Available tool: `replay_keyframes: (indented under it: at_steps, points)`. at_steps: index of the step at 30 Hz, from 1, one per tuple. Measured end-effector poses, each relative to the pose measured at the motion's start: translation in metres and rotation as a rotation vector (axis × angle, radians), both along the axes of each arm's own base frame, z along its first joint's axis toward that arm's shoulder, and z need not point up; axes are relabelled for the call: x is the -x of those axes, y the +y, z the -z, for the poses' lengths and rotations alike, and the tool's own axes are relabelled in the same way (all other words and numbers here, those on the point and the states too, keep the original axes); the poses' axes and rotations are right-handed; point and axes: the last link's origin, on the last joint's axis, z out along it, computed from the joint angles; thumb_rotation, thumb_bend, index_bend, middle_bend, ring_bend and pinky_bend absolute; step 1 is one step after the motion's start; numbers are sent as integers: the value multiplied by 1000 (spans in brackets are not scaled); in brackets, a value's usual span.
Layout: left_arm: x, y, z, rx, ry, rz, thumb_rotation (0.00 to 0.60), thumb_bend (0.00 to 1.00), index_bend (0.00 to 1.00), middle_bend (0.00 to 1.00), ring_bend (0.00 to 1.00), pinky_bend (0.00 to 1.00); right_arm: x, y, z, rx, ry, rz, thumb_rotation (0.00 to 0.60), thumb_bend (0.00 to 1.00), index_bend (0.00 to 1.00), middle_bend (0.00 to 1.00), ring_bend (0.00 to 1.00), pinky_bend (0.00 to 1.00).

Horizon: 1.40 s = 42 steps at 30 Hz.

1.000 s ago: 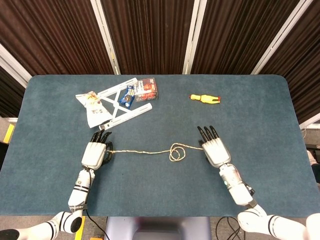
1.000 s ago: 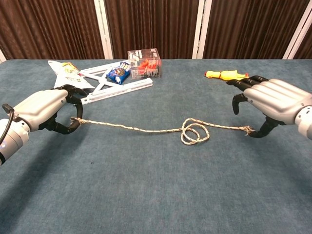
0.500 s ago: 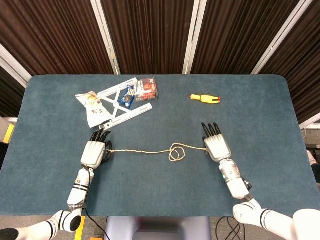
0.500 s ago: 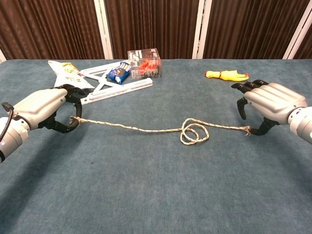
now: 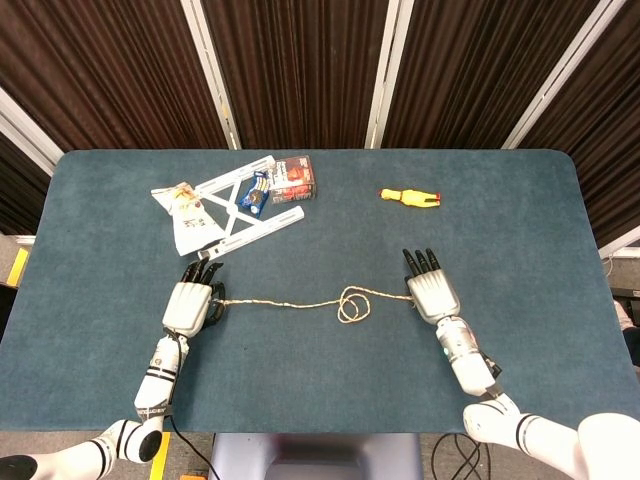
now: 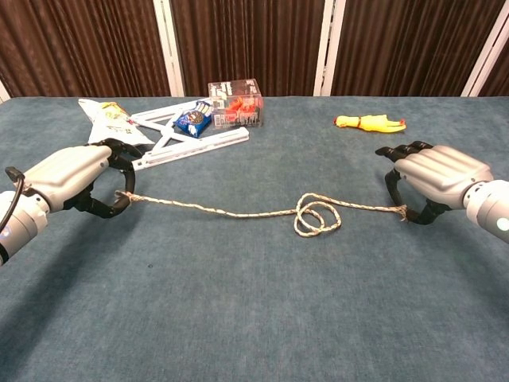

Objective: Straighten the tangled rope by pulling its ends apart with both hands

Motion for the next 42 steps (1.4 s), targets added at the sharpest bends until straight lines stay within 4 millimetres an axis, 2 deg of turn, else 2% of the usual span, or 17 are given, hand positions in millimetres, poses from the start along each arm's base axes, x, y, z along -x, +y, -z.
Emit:
replay_keyframes:
  at_steps: [8, 13, 17, 25, 35, 42]
  points:
    - [-1, 0, -1, 0, -3, -2, 600, 541, 682, 136, 0, 102, 1, 0, 2, -18, 22, 17, 600, 438, 678, 46, 0, 0]
    - [0, 1, -3, -3, -3, -3, 600, 542, 682, 136, 0, 102, 0, 0, 1, -12, 14, 17, 600, 450, 768, 97, 0, 0]
    - [1, 1, -4, -5, -3, -6, 600, 560, 682, 136, 0, 102, 0, -1, -1, 0, 12, 19, 600, 504, 821, 134, 0, 0]
    - [1, 1, -5, -7, 0, -1, 600, 582, 682, 135, 0, 102, 1, -1, -4, -9, 24, 23, 600, 640, 838, 142, 0, 0]
    - [3, 1, -10, -16, -1, -1, 600, 584, 681, 134, 0, 101, -3, -3, -10, 6, -2, 28, 600, 691, 837, 146, 0, 0]
    - [4, 2, -20, -41, -9, 6, 600, 587, 682, 133, 0, 102, -3, -8, -28, 47, -26, 32, 600, 693, 838, 148, 0, 0]
